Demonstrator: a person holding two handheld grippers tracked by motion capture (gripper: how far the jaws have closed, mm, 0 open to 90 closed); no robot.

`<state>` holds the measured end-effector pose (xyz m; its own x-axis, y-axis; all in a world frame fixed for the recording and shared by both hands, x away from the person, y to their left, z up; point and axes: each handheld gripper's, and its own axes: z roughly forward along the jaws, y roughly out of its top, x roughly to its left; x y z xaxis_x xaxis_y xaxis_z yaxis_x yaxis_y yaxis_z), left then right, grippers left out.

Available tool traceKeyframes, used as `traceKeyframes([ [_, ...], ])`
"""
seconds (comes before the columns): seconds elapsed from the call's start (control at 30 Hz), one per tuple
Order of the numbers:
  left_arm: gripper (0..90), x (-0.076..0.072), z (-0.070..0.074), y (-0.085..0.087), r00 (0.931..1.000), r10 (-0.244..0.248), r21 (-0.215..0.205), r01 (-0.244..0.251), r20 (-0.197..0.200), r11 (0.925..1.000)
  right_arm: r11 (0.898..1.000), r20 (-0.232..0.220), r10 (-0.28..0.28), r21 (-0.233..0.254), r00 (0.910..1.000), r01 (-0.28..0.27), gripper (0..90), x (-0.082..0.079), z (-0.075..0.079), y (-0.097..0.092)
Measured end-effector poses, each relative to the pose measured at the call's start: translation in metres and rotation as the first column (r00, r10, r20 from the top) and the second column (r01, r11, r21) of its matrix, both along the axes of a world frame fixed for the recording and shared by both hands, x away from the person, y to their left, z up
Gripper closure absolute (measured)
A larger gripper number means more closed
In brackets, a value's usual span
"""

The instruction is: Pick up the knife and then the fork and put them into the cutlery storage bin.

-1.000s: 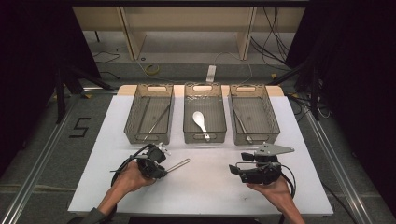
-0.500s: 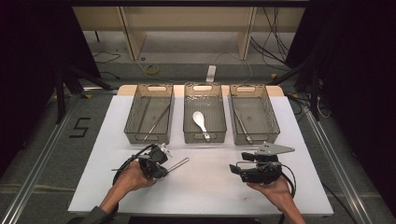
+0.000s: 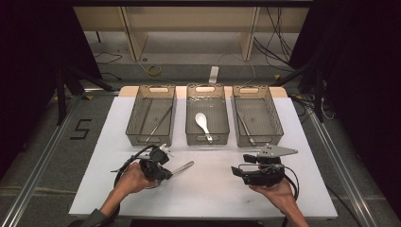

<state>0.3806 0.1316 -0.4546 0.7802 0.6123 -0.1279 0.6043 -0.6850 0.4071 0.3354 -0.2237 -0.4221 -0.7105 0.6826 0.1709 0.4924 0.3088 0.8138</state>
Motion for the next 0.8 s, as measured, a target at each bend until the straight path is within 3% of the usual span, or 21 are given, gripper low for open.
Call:
traceKeyframes([
  [0.23,83.8,-0.005,0.011,-0.004,0.9995,-0.029,-0.055,0.028,-0.015,0.9981,1.0,0.002,0.016,0.0,0.9999,-0.016,32.3,0.0,0.001,0.007],
  [0.3,83.8,-0.007,0.014,-0.006,0.9993,-0.032,-0.084,0.031,-0.02,0.996,0.999,0.006,0.032,0.002,0.9995,-0.032,32.3,-0.001,0.001,0.011],
  [0.47,83.7,-0.013,0.019,-0.014,0.9966,-0.076,-0.103,0.073,-0.032,0.992,0.996,0.017,0.094,-0.01,0.9954,-0.094,32.3,-0.004,0.003,0.028],
  [0.63,83.7,-0.019,0.023,-0.024,0.9918,-0.121,-0.125,0.115,-0.041,0.9855,0.983,0.028,0.179,-0.053,0.9835,-0.177,32.5,-0.01,0.0,0.052],
  [0.8,83.7,-0.025,0.029,-0.032,0.987,-0.155,-0.144,0.147,-0.043,0.9786,0.961,0.039,0.254,-0.12,0.9663,-0.248,32.9,-0.016,-0.006,0.073],
])
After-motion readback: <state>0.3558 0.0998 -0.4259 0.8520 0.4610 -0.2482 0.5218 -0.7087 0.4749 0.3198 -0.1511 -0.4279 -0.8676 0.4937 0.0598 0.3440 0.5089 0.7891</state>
